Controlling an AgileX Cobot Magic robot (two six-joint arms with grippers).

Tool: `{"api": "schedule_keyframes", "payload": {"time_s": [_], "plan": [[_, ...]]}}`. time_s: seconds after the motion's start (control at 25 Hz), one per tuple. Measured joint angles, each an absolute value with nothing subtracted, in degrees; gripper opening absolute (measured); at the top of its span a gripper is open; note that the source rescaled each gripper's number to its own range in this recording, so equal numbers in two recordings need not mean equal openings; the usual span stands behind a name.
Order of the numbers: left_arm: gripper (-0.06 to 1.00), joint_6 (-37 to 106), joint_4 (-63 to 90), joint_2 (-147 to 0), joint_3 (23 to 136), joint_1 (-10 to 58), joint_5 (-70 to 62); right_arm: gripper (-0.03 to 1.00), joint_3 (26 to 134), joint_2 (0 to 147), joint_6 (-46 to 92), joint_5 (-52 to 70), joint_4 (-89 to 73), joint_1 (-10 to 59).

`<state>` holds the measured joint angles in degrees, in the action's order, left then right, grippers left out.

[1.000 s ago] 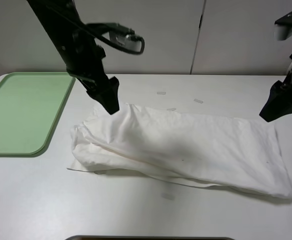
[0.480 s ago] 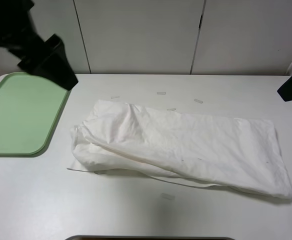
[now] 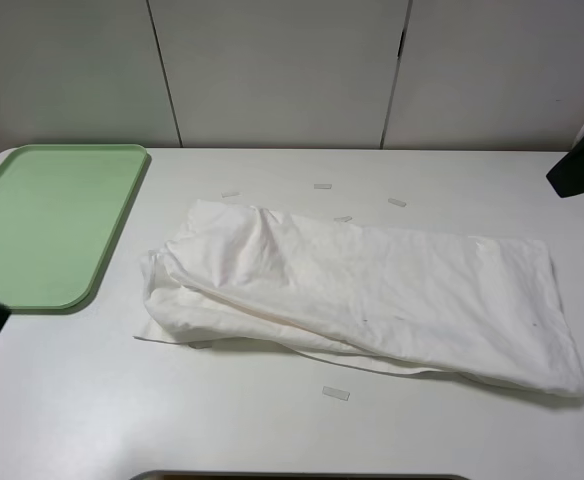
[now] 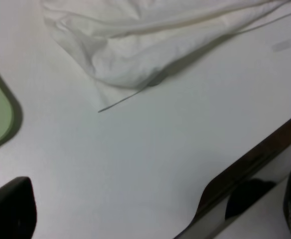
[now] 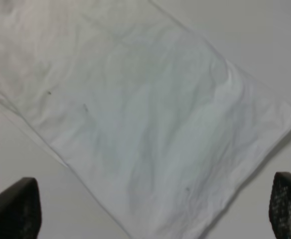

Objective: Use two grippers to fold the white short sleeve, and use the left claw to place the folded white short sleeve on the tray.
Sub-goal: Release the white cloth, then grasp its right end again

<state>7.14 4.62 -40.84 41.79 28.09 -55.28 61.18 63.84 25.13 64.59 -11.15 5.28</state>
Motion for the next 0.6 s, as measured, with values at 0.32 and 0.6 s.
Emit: {"api": "schedule_keyframes", "payload": {"time_s": [0.32, 0.6], "plan": [[0.99, 2.0, 1.4, -13.7, 31.2, 28.1, -55.6, 1.0, 61.2, 63.8, 25.0, 64.6, -11.4, 5.3], [0.99, -4.5, -2.1, -2.6, 30.8, 28.1, -60.3, 1.0, 61.2, 63.8, 25.0, 64.5, -12.4, 5.3]]}}
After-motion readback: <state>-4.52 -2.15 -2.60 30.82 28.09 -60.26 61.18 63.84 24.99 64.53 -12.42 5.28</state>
